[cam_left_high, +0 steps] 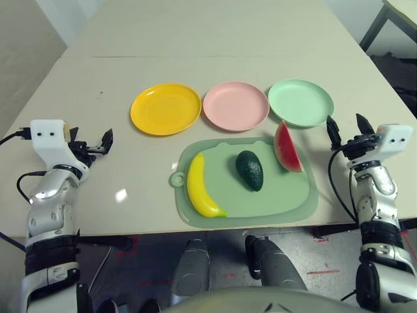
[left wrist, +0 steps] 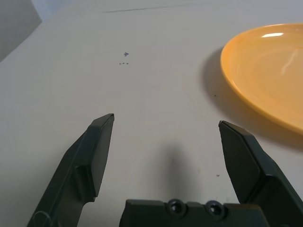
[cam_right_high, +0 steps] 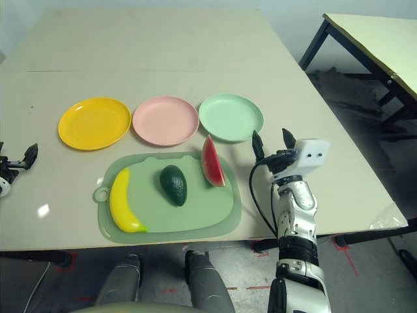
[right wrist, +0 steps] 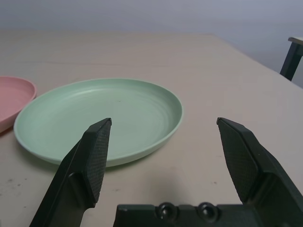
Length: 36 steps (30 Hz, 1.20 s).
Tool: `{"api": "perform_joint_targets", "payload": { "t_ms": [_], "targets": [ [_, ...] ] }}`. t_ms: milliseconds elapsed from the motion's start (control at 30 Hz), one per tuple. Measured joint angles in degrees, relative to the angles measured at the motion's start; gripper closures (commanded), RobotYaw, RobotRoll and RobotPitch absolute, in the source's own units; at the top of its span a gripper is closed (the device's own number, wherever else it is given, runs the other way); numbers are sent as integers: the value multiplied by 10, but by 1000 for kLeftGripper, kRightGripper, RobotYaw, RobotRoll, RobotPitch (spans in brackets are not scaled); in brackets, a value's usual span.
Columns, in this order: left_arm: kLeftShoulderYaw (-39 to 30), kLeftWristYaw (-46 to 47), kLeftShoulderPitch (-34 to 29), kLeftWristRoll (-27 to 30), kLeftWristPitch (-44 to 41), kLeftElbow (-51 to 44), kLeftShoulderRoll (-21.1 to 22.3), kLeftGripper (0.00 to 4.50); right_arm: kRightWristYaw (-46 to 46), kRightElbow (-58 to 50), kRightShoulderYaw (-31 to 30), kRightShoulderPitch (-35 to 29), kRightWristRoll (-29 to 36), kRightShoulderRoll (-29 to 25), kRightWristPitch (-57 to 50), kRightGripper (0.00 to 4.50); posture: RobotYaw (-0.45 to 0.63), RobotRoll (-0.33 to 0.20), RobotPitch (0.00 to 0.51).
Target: Place the fruits into color-matched plates.
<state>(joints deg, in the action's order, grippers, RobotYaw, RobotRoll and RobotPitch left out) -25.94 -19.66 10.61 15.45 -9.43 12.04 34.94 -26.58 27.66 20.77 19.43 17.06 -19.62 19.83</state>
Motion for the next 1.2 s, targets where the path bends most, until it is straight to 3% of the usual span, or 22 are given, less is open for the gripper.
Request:
{"api": "perform_joint_targets", "payload": {
  "t_ms": [200,600,767,867,1000,1133,1200],
  "targets": [
    [-1,0,6,0,-1,-2,4,0,-7,12,2,5,1,-15,3,39,117,0,202],
    [-35,-7,-56,39,-23,-63,-4,0,-42,63,7,24,15,-45,10,39,125,0,211],
    [-26,-124,-85,124,-60,-136,11,0,-9,74,34,33,25,-78,-9,39,90,0,219],
    [10,-245,-97,194,-103,-207,57,0,29,62,64,18,39,-91,-48,39,47,0,218],
    [72,-377,-103,207,-122,-239,134,0,55,25,93,-3,67,-109,-123,39,-4,0,212],
    [88,-459,-68,226,-121,-234,155,0,75,-42,89,8,69,-140,-206,39,-37,0,202],
    [89,-480,-45,235,-120,-234,157,0,70,-71,55,21,43,-162,-227,39,-37,0,195]
  ]
}}
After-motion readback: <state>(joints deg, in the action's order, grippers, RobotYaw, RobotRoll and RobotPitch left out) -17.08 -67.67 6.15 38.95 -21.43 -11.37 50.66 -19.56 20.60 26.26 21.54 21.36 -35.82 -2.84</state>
